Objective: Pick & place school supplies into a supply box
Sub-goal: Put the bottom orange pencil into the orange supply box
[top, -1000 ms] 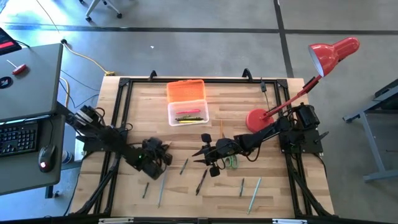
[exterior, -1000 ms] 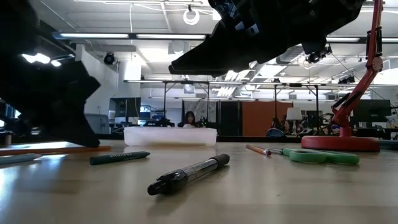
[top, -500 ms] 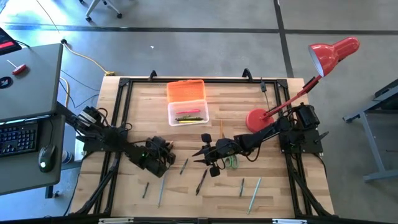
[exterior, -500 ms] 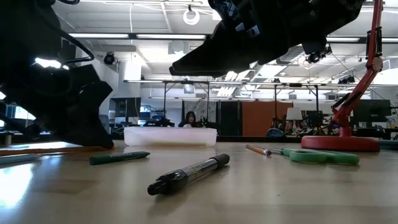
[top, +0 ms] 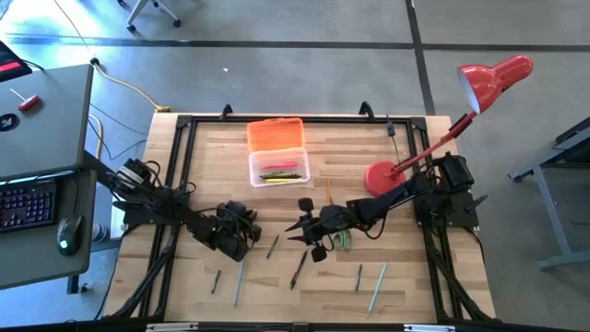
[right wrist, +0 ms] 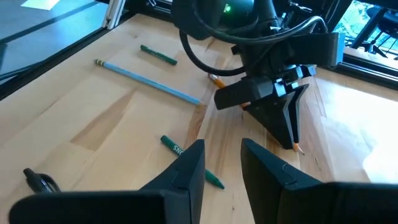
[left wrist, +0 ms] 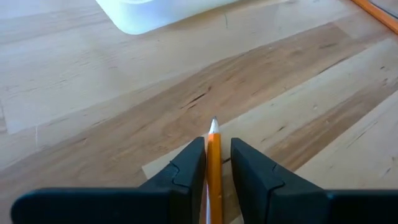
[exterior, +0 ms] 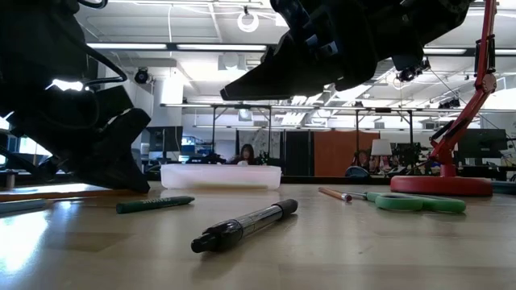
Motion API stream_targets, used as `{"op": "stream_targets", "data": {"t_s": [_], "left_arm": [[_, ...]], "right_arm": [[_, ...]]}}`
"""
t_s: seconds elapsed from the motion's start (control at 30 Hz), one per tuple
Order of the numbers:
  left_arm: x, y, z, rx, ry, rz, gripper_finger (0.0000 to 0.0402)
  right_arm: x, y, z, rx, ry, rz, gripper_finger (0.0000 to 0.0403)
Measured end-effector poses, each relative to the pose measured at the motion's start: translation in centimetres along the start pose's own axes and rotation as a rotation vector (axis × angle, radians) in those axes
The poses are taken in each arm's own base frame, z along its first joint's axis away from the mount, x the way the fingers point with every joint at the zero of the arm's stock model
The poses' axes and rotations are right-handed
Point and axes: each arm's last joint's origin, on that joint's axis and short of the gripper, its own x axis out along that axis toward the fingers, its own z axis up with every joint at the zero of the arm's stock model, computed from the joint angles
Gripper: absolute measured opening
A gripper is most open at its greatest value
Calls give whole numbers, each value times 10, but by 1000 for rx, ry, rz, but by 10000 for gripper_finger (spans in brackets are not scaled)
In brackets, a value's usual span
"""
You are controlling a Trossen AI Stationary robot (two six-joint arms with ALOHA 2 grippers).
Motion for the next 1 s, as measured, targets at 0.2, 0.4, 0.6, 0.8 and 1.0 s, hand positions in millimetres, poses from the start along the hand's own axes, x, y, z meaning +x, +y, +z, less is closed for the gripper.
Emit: {"op": "stream_targets", "data": {"t_s": [0.2, 0.4, 0.6, 0.8, 1.0], "left_arm": [[0, 0, 0, 22, -2, 2, 113], [6, 1, -6, 41, -53, 12, 113], [15, 3, -32, 60, -223, -15, 113], [13, 10, -50, 81, -348, -41, 113], [12, 9, -50, 86, -346, -46, 98]], "right_arm": [[0, 0, 0, 2, 0, 0, 83], [0, 0, -2, 26, 18, -9, 83], [0, 2, -6, 106, 64, 0, 83], [0, 3, -6, 152, 68, 0, 83], [0, 3, -6, 150, 67, 1, 83]]}}
